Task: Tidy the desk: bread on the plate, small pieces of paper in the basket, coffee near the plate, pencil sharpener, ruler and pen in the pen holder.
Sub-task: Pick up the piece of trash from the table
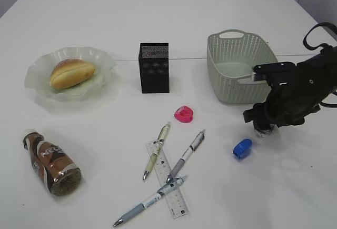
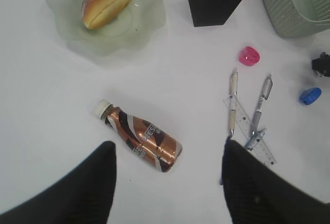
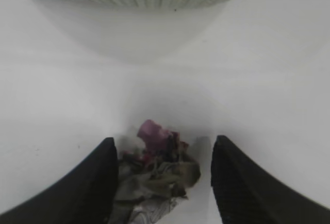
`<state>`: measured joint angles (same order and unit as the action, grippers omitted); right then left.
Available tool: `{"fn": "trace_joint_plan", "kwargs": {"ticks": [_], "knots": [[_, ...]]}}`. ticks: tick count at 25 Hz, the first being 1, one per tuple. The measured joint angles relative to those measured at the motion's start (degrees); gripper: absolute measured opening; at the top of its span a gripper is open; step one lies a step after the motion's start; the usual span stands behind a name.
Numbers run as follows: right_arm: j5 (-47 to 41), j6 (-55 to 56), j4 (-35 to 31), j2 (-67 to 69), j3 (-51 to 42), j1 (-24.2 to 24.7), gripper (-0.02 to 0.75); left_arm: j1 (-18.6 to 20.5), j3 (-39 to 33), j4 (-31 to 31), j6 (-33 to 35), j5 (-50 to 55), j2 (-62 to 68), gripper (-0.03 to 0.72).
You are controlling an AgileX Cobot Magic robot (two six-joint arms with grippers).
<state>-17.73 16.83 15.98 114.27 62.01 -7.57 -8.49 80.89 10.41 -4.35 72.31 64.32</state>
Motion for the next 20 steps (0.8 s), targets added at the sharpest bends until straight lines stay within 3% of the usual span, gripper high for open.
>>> {"fn": "trace_joint_plan", "kwargs": {"ticks": [13,15,20], "knots": [[0.5,0.0,0.7,0.0,0.0,0.0,0.414,0.0,0.0,0.0,0.0,0.0,0.0,0.475],[0.8,0.0,0.8,0.0,0.0,0.0,0.363,0.0,0.0,0.0,0.0,0.0,0.0,0.475],[0.8,0.0,0.8,0.0,0.0,0.0,0.148,0.0,0.0,0.0,0.0,0.0,0.0,0.48]]}}
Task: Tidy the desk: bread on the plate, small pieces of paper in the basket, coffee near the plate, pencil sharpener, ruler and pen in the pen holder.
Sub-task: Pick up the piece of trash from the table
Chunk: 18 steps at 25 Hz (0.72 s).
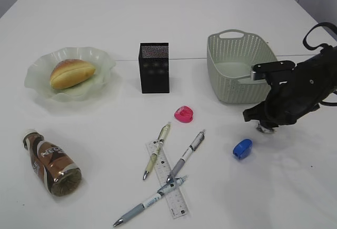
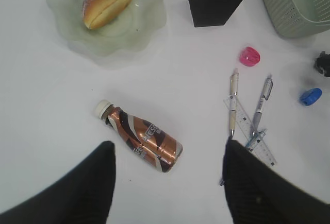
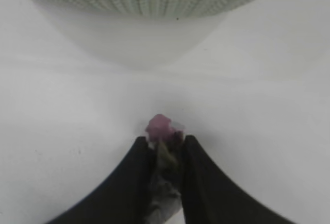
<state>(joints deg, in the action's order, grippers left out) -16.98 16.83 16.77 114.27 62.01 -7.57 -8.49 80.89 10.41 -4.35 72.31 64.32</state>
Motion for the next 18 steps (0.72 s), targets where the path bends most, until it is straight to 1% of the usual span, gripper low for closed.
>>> {"fn": "trace_joint_plan", "kwargs": {"ticks": [5,10,14,18], "knots": [[-0.5,0.0,0.0,0.0,0.0,0.0,0.008,0.0,0.0,0.0,0.0,0.0,0.0,0.477],[-2.2,0.0,-0.3,-0.1,0.0,0.0,-0.005,0.0,0.0,0.0,0.0,0.0,0.0,0.476],[-6.2,0.0,-2.6,-3.5,0.0,0.0,-0.005,0.0,0.0,0.0,0.0,0.0,0.0,0.475],[-12.4,0.0,-5.4,-9.4,0.0,0.0,-0.006,0.0,0.0,0.0,0.0,0.0,0.0,0.475]]}}
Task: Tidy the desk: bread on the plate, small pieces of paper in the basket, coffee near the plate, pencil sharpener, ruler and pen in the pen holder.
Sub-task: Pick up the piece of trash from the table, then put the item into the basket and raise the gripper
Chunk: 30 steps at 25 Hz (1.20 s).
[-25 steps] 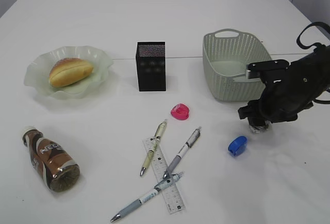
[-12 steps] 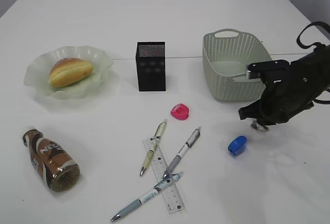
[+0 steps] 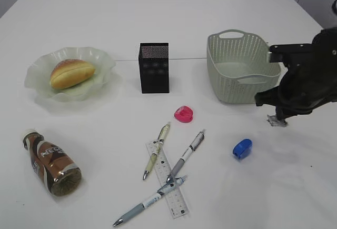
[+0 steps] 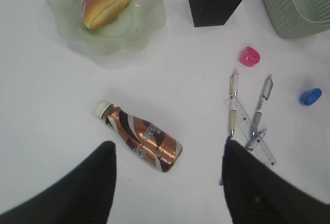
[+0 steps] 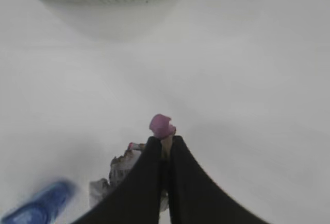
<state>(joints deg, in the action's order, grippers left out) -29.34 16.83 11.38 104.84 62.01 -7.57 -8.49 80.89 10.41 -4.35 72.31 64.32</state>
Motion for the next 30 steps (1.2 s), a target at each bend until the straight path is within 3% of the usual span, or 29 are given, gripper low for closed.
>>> {"fn": "trace_joint_plan", "kwargs": {"ticks": [4,10,20,23,25,30], "knots": [[-5.9,0.0,-1.4,-5.3,0.0,0.0,-0.006,0.0,0.0,0.0,0.0,0.0,0.0,0.475],[-7.5,-0.5,-1.7,-10.5,2.4,0.0,-0.007,0.0,0.0,0.0,0.0,0.0,0.0,0.475],[-10.6,-1.8,-1.8,-1.8,25.1,0.0,-0.008,0.0,0.0,-0.1,0.0,0.0,0.0,0.506],[-13.4,-2.1,-1.8,4.0,32.9,0.0,-0.008,0.0,0.0,-0.1,0.0,0.0,0.0,0.482],[-14.8,-2.1,-1.8,7.3,37.2,0.0,-0.008,0.0,0.0,-0.1,0.0,0.0,0.0,0.526],[-17.2,-2.2,-1.9,14.2,44.8,0.0,-0.008,0.0,0.0,-0.2,0.0,0.0,0.0,0.526]]}}
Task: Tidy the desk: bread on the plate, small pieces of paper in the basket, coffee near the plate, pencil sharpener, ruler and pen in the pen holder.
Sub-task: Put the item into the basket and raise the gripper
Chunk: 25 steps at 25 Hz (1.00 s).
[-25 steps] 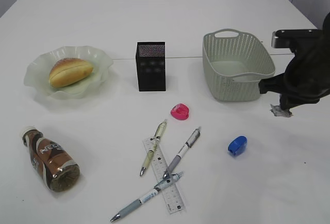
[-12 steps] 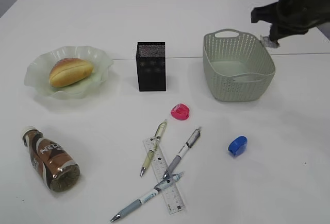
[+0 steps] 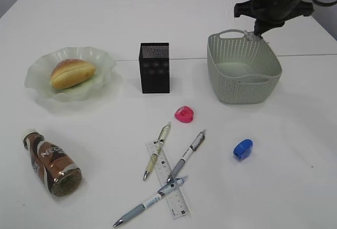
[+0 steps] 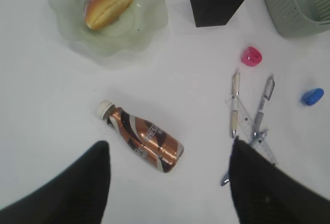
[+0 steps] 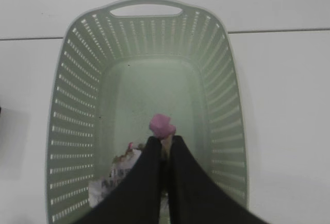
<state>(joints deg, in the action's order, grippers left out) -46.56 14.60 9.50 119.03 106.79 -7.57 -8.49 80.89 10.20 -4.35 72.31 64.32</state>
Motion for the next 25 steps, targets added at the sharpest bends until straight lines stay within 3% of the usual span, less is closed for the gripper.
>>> {"fn": "trace_joint_plan", "kwargs": {"ticks": [6,10,15,17,22,25], "knots": [[-1.0,-1.0,0.0,5.2,4.4,0.0,0.011,0.0,0.0,0.0,0.0,0.0,0.0,0.481],[-1.1,-1.1,-0.2,7.4,6.3,0.0,0.088,0.0,0.0,0.0,-0.6,0.0,0.0,0.476],[-1.1,-1.1,-0.4,8.9,6.5,0.0,0.359,0.0,0.0,0.0,-1.2,0.0,0.0,0.496],[-1.1,-1.1,-0.4,9.1,6.6,0.0,0.419,0.0,0.0,0.0,-1.3,0.0,0.0,0.484],[-2.2,-1.2,-1.7,9.1,8.1,0.0,0.451,0.0,0.0,0.0,-3.5,0.0,0.0,0.477],[-7.0,-1.2,-4.3,9.1,10.6,0.0,0.452,0.0,0.0,-1.3,-11.5,0.0,0.0,0.476]]}}
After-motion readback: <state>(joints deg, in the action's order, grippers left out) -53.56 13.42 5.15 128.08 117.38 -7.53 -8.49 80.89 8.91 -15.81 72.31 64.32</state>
